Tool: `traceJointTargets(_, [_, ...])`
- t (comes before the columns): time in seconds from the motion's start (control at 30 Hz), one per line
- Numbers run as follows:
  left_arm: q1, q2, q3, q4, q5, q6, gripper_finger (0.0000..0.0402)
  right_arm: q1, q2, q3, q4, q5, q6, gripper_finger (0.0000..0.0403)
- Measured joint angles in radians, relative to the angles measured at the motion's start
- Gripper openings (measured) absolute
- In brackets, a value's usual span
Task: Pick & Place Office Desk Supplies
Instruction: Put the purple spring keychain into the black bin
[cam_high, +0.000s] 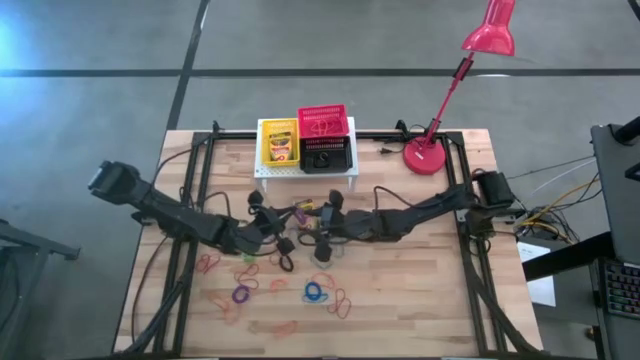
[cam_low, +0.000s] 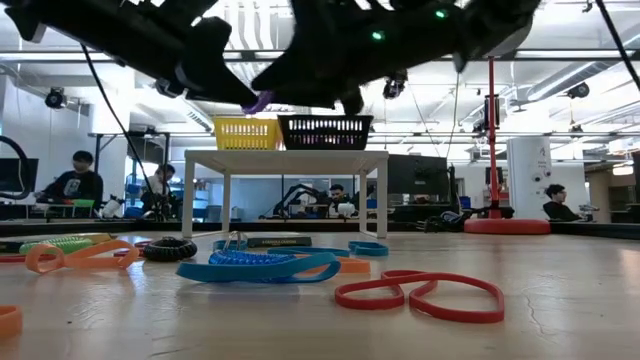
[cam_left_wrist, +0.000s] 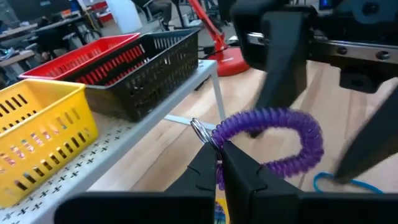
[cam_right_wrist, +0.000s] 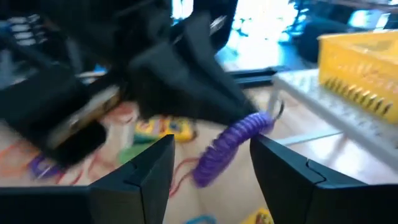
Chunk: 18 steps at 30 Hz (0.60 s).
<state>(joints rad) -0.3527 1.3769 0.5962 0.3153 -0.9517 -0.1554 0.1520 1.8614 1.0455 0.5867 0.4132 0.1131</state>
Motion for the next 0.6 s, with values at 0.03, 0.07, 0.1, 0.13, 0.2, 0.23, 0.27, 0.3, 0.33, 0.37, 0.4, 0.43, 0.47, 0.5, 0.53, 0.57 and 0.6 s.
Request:
traceJointTargets(0.03, [0.000,0.006,0.002,0.000,-0.002,0.000,0.0011,0.000,0.006,0.014,-0.008,0.023,-0.002,0.0200])
traceJointTargets(0.07, [0.000,0.008,0.002,0.000,-0.004,0.000,0.0011,0.000,0.010,0.023,-0.026,0.045,-0.007,0.0195])
traceJointTargets(0.1, [-0.001,0.008,0.002,0.000,-0.006,-0.001,0.0011,0.000,0.015,0.039,-0.049,0.065,-0.010,0.0189])
traceJointTargets(0.13, [-0.001,0.008,0.002,-0.001,-0.006,-0.001,0.0011,0.000,0.018,0.051,-0.071,0.080,-0.012,0.0182])
traceJointTargets(0.2, [-0.002,0.008,0.002,-0.001,-0.002,-0.011,0.0014,0.000,0.010,0.066,-0.152,0.104,-0.008,0.0165])
traceJointTargets(0.23, [-0.003,0.006,0.002,-0.003,0.001,-0.017,0.0017,0.000,0.009,0.080,-0.190,0.111,-0.002,0.0154])
traceJointTargets(0.27, [-0.004,0.005,0.001,-0.005,0.002,-0.024,0.0020,0.000,0.006,0.089,-0.224,0.112,0.005,0.0143])
traceJointTargets(0.3, [-0.004,0.003,0.001,-0.005,0.004,-0.029,0.0023,0.000,-0.001,0.093,-0.262,0.113,0.012,0.0132])
traceJointTargets(0.33, [-0.004,0.001,0.001,-0.006,0.008,-0.031,0.0025,0.001,-0.003,0.099,-0.295,0.115,0.015,0.0120])
traceJointTargets(0.37, [-0.004,0.000,0.001,-0.010,0.015,-0.032,0.0028,0.002,-0.003,0.107,-0.312,0.115,0.020,0.0108])
traceJointTargets(0.4, [-0.004,0.000,0.001,-0.013,0.025,-0.032,0.0031,0.005,-0.003,0.111,-0.332,0.115,0.022,0.0095])
traceJointTargets(0.43, [-0.004,0.000,0.001,-0.015,0.031,-0.031,0.0033,0.008,-0.007,0.114,-0.361,0.115,0.023,0.0082])
traceJointTargets(0.47, [-0.004,0.000,0.001,-0.021,0.037,-0.025,0.0036,0.012,-0.008,0.118,-0.383,0.115,0.023,0.0069])
traceJointTargets(0.5, [-0.004,0.000,0.001,-0.028,0.040,-0.015,0.0039,0.015,-0.009,0.127,-0.405,0.114,0.023,0.0054])
traceJointTargets(0.53, [-0.004,0.000,0.001,-0.034,0.050,-0.005,0.0044,0.019,-0.015,0.132,-0.433,0.114,0.024,0.0041])
traceJointTargets(0.57, [-0.004,0.000,0.001,-0.043,0.062,-0.004,0.0052,0.021,-0.021,0.135,-0.469,0.114,0.028,0.0030])
traceJointTargets(0.6, [-0.002,0.000,0.001,-0.053,0.076,-0.004,0.0061,0.026,-0.023,0.143,-0.500,0.114,0.036,0.0022])
